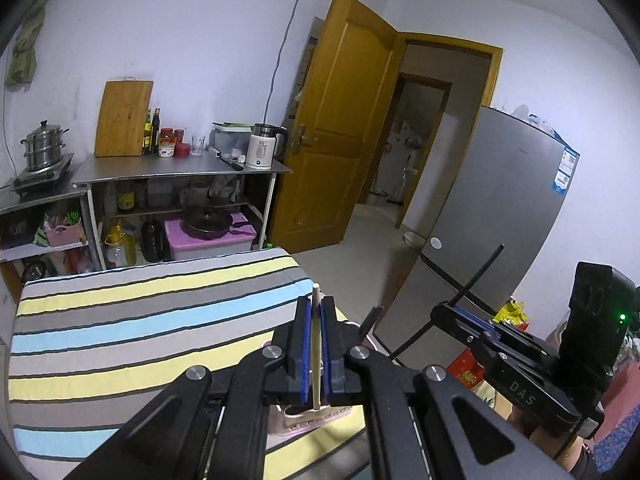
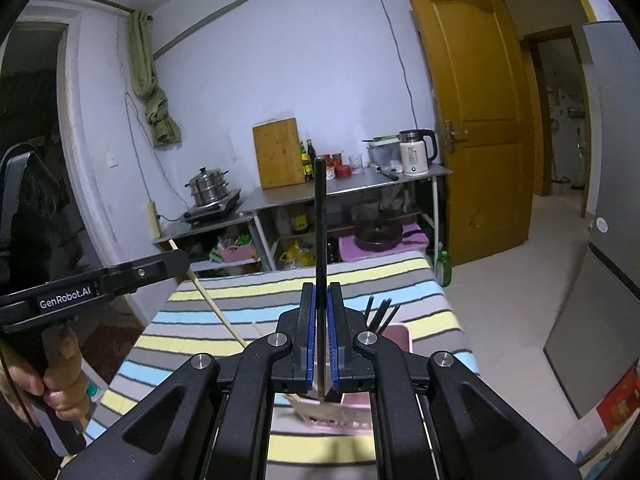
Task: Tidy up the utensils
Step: 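Lower both held chopsticks into the pink holder and open both tools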
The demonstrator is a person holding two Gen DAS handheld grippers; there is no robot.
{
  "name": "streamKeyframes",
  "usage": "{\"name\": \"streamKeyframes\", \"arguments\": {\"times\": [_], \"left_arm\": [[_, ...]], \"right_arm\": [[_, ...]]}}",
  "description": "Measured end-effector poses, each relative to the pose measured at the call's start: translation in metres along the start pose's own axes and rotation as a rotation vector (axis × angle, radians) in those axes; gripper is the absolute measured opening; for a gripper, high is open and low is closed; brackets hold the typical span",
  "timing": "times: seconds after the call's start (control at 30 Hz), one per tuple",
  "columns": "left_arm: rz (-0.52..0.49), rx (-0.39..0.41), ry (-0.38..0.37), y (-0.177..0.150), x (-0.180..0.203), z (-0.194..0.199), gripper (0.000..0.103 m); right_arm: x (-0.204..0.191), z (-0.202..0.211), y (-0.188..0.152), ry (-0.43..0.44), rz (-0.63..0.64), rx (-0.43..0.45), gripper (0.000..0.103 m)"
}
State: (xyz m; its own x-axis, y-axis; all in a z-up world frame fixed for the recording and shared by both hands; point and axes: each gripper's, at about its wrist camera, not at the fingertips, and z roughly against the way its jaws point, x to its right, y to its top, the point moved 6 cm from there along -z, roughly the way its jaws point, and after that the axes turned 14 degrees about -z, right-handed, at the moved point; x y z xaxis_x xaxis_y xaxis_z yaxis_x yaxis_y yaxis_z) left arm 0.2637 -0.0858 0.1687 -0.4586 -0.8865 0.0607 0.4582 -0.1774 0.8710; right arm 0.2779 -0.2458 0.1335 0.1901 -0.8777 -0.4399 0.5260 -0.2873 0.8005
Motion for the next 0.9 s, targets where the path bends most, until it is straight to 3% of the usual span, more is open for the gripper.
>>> {"name": "streamKeyframes", "arguments": {"times": [0.47,0.9], "left_arm": [[0.016,-0.085,0.011,-0.033,-0.018,-0.06,0.004],[0.027,-0.152,-0.018,-0.069,-0.018,-0.085,0.004]], "right_arm": [[0.022,-0.044,-0.027,-0.023,-0.042,-0.07,0.005],[0.033,-0.07,-0.057,-0.046,-0.048,-0.149,0.005]]}}
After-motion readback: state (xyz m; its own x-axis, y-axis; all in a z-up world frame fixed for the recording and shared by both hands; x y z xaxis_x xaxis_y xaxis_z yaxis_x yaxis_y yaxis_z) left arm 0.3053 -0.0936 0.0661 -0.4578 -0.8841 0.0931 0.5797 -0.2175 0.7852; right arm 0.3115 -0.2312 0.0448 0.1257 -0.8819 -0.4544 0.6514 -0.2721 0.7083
